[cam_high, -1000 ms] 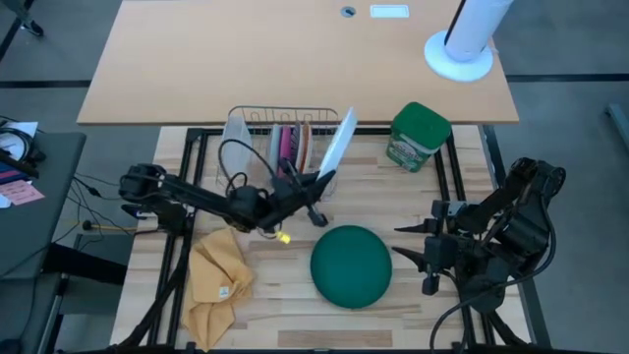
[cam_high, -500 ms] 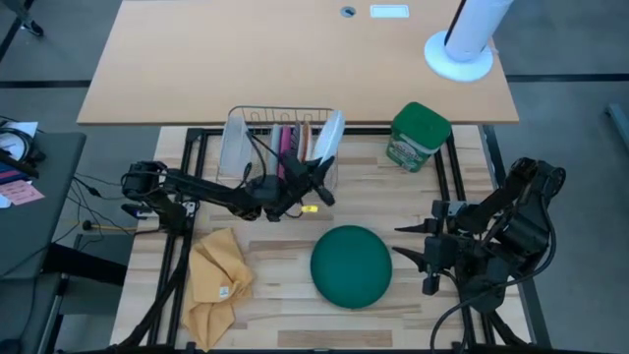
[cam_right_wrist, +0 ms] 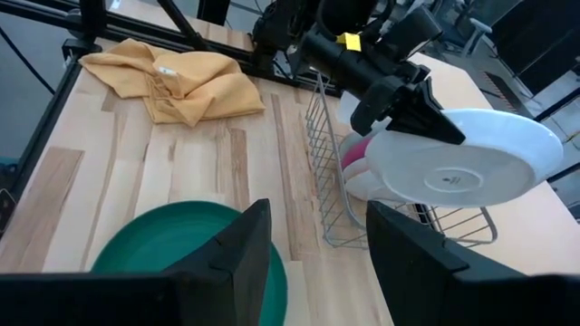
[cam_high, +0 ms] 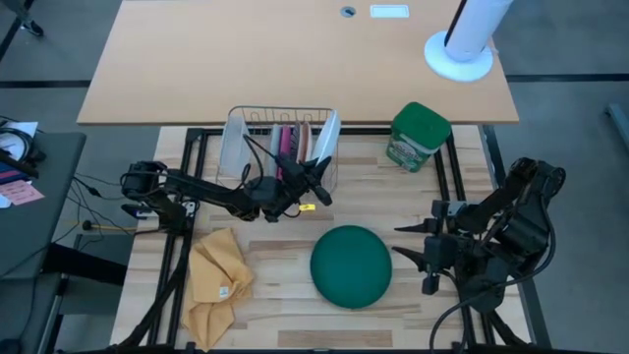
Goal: Sort dishes
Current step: Put the white plate into the dish rack
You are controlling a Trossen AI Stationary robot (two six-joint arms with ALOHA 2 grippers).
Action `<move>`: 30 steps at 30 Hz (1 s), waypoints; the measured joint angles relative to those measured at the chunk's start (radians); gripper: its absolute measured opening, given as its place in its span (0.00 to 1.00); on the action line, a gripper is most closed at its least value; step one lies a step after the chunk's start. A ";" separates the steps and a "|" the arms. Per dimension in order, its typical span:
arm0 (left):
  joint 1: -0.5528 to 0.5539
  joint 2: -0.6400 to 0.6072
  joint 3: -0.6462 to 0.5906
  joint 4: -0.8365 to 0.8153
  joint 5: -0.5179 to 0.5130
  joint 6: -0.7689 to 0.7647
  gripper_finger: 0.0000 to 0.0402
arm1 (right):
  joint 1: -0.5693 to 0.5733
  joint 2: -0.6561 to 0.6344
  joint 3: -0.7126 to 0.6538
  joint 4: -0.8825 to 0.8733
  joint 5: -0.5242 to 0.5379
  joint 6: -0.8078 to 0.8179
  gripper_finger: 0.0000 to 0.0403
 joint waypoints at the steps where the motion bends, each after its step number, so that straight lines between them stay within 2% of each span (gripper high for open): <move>1: 0.003 0.000 0.000 0.001 0.000 -0.005 0.01 | 0.000 0.000 0.000 0.000 0.000 0.000 0.45; 6: 0.013 0.033 0.000 0.028 0.005 -0.031 0.01 | -0.001 0.000 0.000 0.001 0.000 0.000 0.45; 12: 0.012 0.123 0.000 0.159 0.013 -0.026 0.01 | -0.001 0.000 0.000 0.000 0.000 0.000 0.45; 17: 0.009 0.165 0.000 0.253 -0.028 0.063 0.01 | -0.001 0.000 0.000 -0.001 0.000 0.000 0.45; 22: 0.005 0.164 0.001 0.250 -0.100 0.122 0.01 | -0.001 0.000 0.000 -0.001 0.000 0.000 0.45; 30: 0.023 0.164 0.001 0.217 -0.095 0.093 0.01 | -0.001 0.000 0.000 -0.001 0.000 0.000 0.45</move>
